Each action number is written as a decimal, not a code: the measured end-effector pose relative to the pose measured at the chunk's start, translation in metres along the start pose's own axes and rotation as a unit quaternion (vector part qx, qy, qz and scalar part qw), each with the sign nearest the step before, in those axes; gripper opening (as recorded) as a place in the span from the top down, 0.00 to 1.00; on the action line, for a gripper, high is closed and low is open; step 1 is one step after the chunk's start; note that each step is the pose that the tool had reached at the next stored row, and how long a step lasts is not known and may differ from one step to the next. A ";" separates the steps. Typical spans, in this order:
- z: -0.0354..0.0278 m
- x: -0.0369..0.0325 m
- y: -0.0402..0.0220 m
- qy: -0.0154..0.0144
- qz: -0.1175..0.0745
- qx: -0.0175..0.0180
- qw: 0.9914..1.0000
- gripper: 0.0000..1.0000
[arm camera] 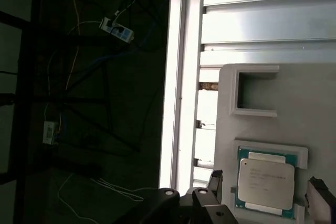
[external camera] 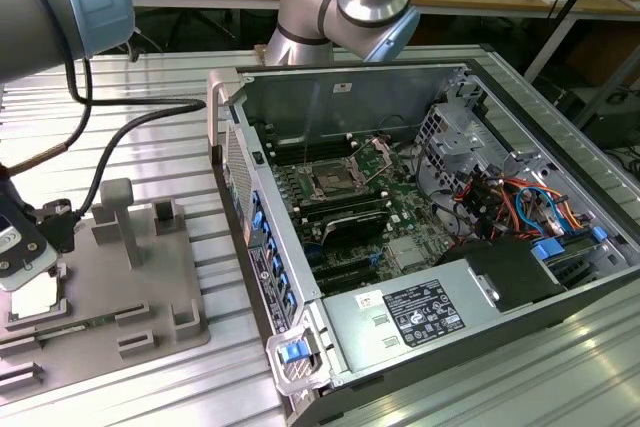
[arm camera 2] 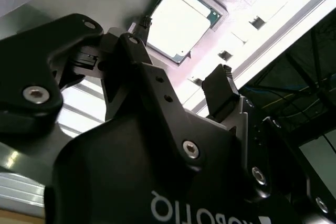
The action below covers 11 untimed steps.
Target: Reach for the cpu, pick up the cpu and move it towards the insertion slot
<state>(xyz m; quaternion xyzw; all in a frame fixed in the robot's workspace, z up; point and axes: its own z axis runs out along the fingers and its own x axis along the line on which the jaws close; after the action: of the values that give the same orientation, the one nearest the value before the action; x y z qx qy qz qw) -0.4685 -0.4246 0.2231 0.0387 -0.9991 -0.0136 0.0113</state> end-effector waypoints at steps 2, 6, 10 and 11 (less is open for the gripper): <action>0.0067 -0.0001 -0.0009 0.000 0.000 0.000 1.000 0.32; 0.0168 -0.0004 -0.0035 0.002 0.000 0.000 1.000 0.32; 0.0236 -0.0005 -0.0047 0.002 0.000 0.000 1.000 0.32; 0.0252 -0.0006 -0.0048 0.003 0.000 0.001 1.000 0.32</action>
<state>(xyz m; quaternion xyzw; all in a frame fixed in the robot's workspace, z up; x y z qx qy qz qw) -0.4682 -0.4287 0.1977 0.0387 -0.9991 -0.0128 0.0139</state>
